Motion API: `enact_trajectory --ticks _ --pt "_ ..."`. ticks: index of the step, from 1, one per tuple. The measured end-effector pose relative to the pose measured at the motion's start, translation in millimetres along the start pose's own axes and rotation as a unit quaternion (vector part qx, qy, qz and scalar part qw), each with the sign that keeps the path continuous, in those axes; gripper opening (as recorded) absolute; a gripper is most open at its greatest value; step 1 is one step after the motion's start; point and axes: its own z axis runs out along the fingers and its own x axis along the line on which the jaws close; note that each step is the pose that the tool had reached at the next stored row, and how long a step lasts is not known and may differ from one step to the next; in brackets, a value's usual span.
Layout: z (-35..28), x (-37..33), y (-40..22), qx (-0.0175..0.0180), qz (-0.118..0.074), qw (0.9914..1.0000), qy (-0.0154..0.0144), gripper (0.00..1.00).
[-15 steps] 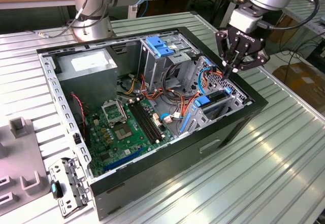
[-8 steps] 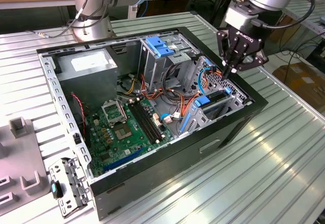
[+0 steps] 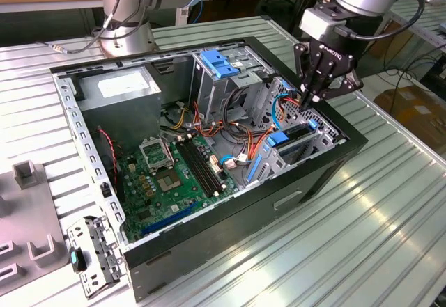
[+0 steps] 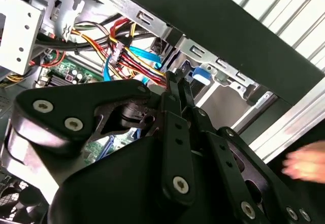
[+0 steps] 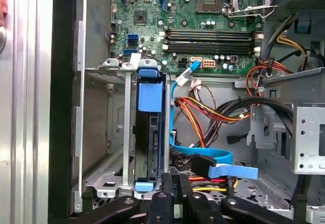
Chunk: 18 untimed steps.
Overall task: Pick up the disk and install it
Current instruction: 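Insert the first disk wire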
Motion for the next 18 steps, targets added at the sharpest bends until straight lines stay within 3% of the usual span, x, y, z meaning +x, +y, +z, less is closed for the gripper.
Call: enact_trajectory --ticks 2,3,4,5,11,18 --pt "1.2 0.3 1.1 0.0006 0.004 0.99999 0.0001 0.16" --pt "1.9 0.9 2.2 0.0031 0.004 0.99999 0.0001 0.16" --pt "2.8 1.5 4.8 0.011 0.004 0.99993 0.0001 0.16" --pt "4.0 1.5 9.0 0.013 0.004 0.99991 0.0 0.16" --pt "8.0 7.0 11.4 0.013 0.006 0.9999 0.0 0.16" --pt "9.3 7.2 13.7 0.013 0.006 0.9999 0.0001 0.16"
